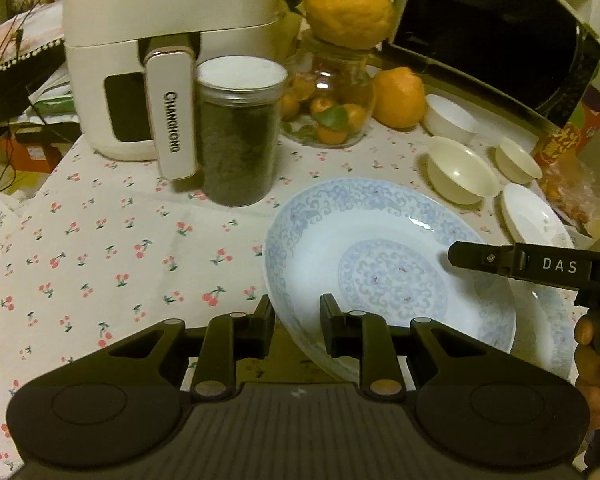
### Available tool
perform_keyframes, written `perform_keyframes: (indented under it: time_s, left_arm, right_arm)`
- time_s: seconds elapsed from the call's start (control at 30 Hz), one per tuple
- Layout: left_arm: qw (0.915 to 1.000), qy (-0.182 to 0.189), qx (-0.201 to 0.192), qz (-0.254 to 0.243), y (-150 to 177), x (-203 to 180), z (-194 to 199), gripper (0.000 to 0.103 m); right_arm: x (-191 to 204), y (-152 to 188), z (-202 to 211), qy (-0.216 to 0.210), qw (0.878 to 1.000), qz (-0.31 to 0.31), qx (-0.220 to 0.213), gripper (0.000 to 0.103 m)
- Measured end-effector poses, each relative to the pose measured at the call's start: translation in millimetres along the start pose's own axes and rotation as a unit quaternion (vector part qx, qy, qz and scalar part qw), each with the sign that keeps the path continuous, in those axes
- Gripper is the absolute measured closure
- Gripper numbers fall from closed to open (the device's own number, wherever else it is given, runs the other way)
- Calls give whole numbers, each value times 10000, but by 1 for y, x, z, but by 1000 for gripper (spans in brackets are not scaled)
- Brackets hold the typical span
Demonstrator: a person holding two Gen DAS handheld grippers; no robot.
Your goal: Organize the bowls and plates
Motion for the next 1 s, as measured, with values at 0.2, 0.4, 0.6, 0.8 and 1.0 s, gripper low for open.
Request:
perform_keyframes:
  time_s: [0.2,0.4,0.6,0.8,1.0]
  left_arm:
    - [9998,113,14,-162,0,-18,-4,83]
    - [9991,253,24,-334,1,-39,-10,84]
    - [9981,355,54,-500,2,-62,-17,83]
    - [9970,416,125,-648,4,-80,-26,83]
    - [9953,471,227,-815,9,-96,-35,83]
  right_arm:
    - [-20,2,12,81,9999,-71,-45,76]
    - [-43,3,25,187,9996,-194,-95,76]
    - [-66,5,37,314,9988,-345,-162,76]
    - [-87,8,44,446,9978,-462,-161,76]
    - [-104,15,51,590,9967,-539,-134,76]
Point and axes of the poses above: each gripper's, at about its wrist camera, not at the fingertips, and z roughly against the way its jaws point, x to its left, y to its underside, the point moved 6 cm from there along -z, roughly the way its jaws point, and after that the axes turned 11 degrees about y, right-handed, at the moved point
